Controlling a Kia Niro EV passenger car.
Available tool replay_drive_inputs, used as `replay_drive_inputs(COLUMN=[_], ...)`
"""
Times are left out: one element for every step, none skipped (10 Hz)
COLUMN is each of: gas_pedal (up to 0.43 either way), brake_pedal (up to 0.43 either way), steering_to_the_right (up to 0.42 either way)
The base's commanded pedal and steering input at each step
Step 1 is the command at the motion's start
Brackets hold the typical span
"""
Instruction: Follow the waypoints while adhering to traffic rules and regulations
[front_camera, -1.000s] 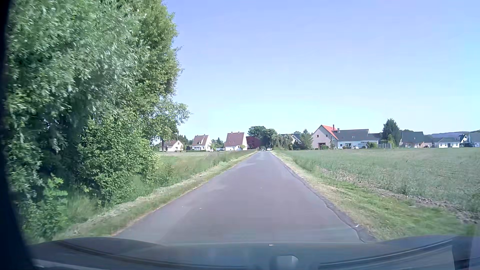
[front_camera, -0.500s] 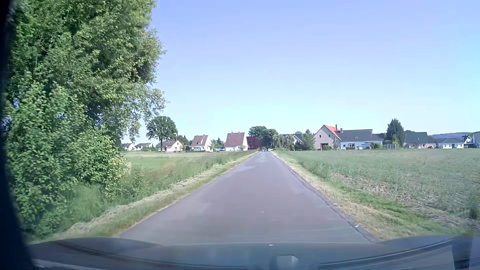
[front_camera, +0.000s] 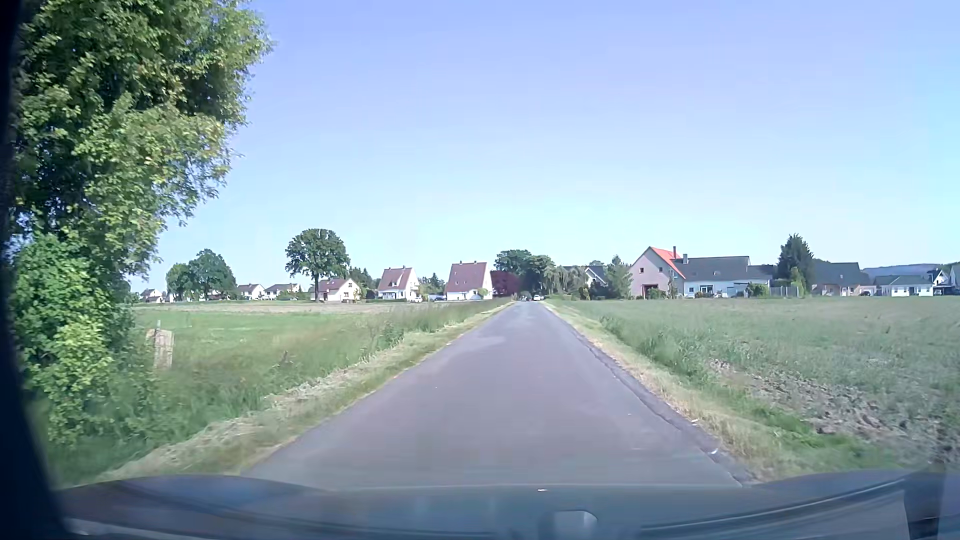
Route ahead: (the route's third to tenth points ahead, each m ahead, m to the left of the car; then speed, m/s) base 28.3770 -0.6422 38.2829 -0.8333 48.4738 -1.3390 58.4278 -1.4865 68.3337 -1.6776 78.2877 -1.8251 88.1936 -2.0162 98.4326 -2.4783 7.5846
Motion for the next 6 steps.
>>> replay_drive_inputs(gas_pedal=[0.150,0.150,0.150,0.150,0.150,0.150], brake_pedal=[0.006,0.006,0.006,0.006,0.006,0.006], steering_to_the_right=[0.014,0.013,0.012,0.012,0.011,0.011])
